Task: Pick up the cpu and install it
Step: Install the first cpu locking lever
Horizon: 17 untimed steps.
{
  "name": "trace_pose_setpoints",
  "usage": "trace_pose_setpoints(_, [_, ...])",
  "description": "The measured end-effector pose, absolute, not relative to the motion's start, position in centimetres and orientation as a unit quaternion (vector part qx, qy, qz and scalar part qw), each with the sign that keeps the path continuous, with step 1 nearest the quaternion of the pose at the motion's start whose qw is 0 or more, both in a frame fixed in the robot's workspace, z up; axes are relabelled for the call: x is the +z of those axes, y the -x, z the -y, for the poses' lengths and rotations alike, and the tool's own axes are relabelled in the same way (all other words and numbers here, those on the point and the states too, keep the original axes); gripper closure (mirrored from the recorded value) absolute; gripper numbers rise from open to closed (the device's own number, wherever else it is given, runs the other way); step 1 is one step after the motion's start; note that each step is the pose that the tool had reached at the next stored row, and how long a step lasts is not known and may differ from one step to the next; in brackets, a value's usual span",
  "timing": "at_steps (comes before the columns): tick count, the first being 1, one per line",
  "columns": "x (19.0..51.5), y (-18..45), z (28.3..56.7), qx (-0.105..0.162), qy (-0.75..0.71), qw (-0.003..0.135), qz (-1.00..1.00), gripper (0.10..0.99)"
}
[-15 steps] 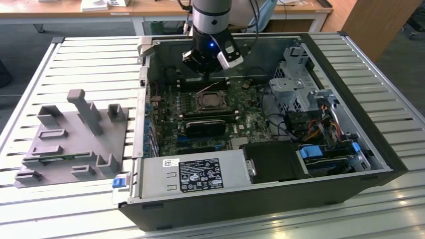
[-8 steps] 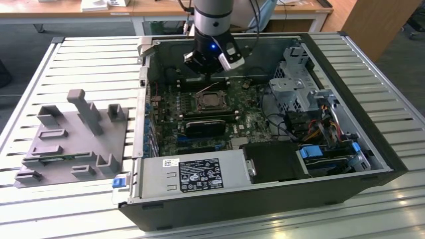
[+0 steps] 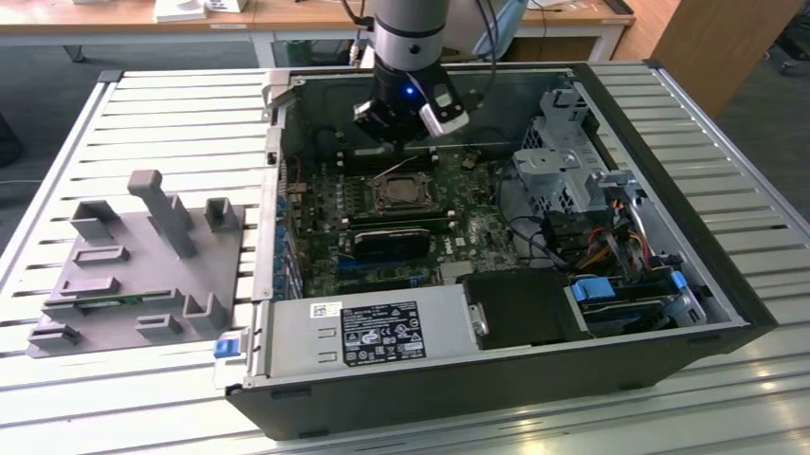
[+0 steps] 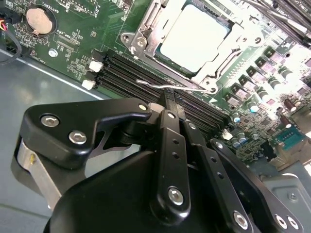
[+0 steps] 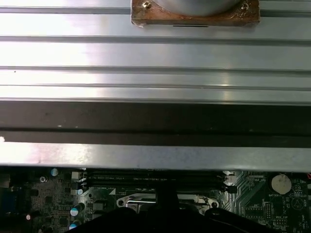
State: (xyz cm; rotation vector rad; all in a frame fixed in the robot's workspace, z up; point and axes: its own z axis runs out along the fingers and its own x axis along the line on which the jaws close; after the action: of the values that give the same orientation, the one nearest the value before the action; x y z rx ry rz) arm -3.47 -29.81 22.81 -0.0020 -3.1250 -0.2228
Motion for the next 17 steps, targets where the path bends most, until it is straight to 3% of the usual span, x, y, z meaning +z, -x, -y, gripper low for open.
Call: trace_pose_setpoints(17, [22.07,2.56,29.76,-0.071,0.001,0.004,0.997,0.98])
